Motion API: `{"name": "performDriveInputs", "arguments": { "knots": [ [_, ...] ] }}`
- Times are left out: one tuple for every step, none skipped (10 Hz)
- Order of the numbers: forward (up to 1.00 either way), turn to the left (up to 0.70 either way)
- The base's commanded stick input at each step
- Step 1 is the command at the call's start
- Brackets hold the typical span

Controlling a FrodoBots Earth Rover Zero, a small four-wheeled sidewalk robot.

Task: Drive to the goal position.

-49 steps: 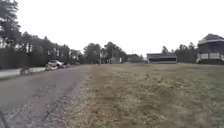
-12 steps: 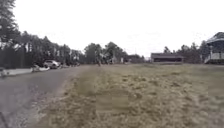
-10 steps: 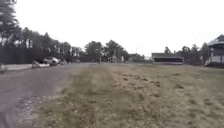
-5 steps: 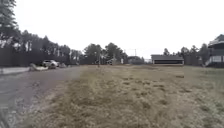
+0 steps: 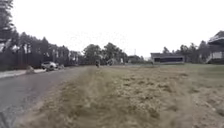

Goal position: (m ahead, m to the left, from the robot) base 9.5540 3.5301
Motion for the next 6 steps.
{"name": "performDriveInputs", "arguments": {
  "knots": [
    [0.7,0.0],
    [0.7,0.0],
    [0.7,0.0],
    [0.7,0.0],
    [0.7,0.0],
    [0.7,0.0]
  ]
}}
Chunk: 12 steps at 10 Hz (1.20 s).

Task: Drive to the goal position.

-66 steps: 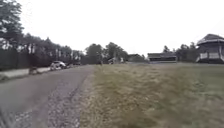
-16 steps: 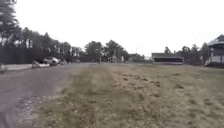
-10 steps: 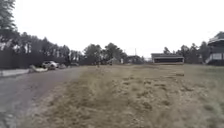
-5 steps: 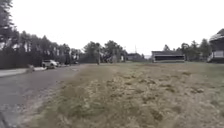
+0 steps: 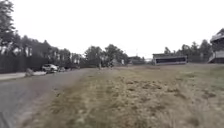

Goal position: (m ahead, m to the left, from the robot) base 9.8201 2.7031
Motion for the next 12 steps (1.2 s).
{"name": "performDriveInputs", "arguments": {
  "knots": [
    [0.7,0.0],
    [0.7,0.0],
    [0.7,0.0],
    [0.7,0.0],
    [0.7,0.0],
    [0.7,0.0],
    [0.7,0.0],
    [0.7,0.0],
    [0.7,0.0],
    [0.7,0.0],
    [0.7,0.0],
    [0.7,0.0]
  ]
}}
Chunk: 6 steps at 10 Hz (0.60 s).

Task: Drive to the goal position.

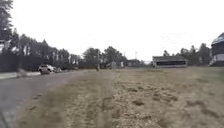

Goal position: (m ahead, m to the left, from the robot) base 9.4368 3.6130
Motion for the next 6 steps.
{"name": "performDriveInputs", "arguments": {
  "knots": [
    [0.7,0.0],
    [0.7,0.0],
    [0.7,0.0],
    [0.7,0.0],
    [0.7,0.0],
    [0.7,0.0]
  ]
}}
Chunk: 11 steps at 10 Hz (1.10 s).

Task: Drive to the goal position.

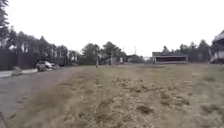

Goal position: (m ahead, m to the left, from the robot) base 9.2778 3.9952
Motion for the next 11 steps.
{"name": "performDriveInputs", "arguments": {
  "knots": [
    [0.7,0.0],
    [0.7,0.0],
    [0.7,0.0],
    [0.7,0.0],
    [0.7,0.0],
    [0.7,0.0],
    [0.7,0.0],
    [0.7,0.0],
    [0.7,0.0],
    [0.7,0.0],
    [0.7,0.0]
  ]
}}
